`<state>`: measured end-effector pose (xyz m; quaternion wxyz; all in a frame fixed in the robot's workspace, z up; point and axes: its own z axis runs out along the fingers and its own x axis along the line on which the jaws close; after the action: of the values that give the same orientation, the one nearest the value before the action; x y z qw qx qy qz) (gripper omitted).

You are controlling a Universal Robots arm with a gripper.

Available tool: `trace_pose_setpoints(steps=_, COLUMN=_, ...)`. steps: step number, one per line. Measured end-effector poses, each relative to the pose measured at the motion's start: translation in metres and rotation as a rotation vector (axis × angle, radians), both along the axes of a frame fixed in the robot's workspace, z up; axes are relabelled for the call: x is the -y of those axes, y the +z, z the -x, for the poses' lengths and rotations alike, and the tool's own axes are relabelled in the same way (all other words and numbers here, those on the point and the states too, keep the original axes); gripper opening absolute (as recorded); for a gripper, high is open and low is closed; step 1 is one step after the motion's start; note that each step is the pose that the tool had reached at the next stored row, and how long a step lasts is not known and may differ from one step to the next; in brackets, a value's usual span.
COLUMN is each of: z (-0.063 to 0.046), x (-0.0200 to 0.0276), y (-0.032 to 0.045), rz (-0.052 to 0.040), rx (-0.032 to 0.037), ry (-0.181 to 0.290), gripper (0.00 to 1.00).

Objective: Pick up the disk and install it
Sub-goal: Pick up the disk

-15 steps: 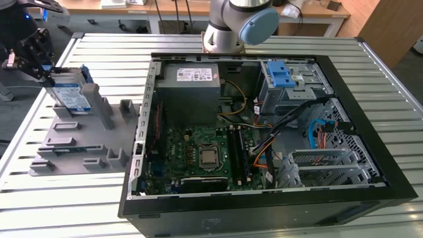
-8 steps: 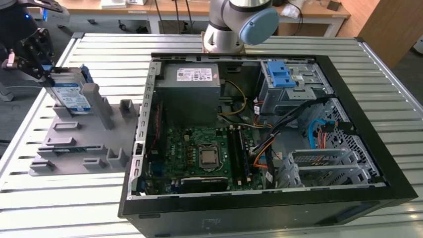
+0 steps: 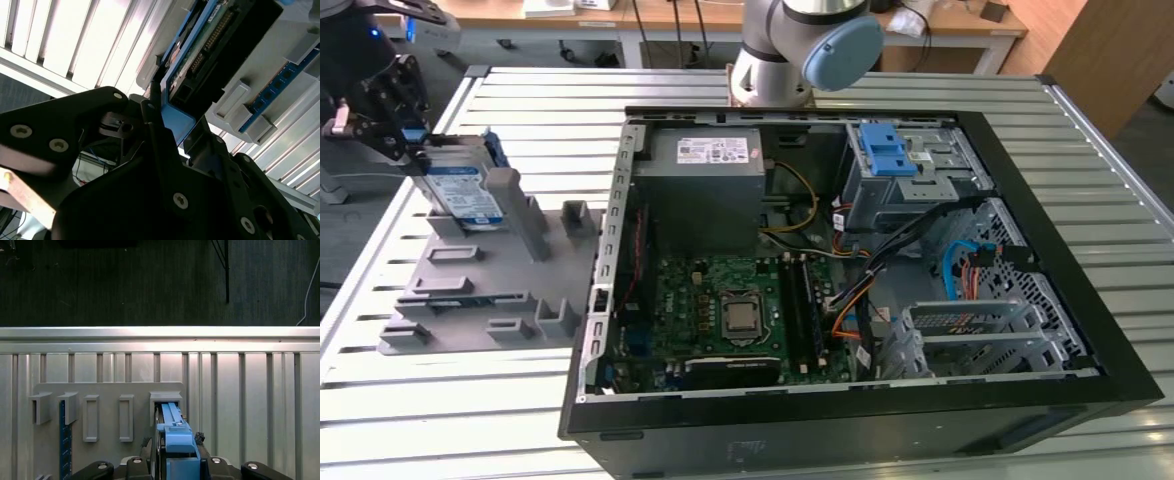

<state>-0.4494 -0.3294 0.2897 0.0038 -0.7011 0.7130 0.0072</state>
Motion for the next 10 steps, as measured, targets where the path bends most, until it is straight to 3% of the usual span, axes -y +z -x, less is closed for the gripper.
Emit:
trace_pose_setpoints(steps=2, z=0.0000, x=0.0000, y=0.0001, rz=0.0001, rx=-0.0001, ry=0.000, gripper=0.43)
trace_pose_setpoints(steps=3, z=0.0000, x=0.0000, y=0.0001, rz=0.0001, rx=-0.0001, ry=0.000, gripper=0.36)
trace_pose_setpoints(steps=10, z=0.0000, x=0.0000, y=0.0003, rz=0.0000, rx=0.0000, ry=0.000, gripper=0.36)
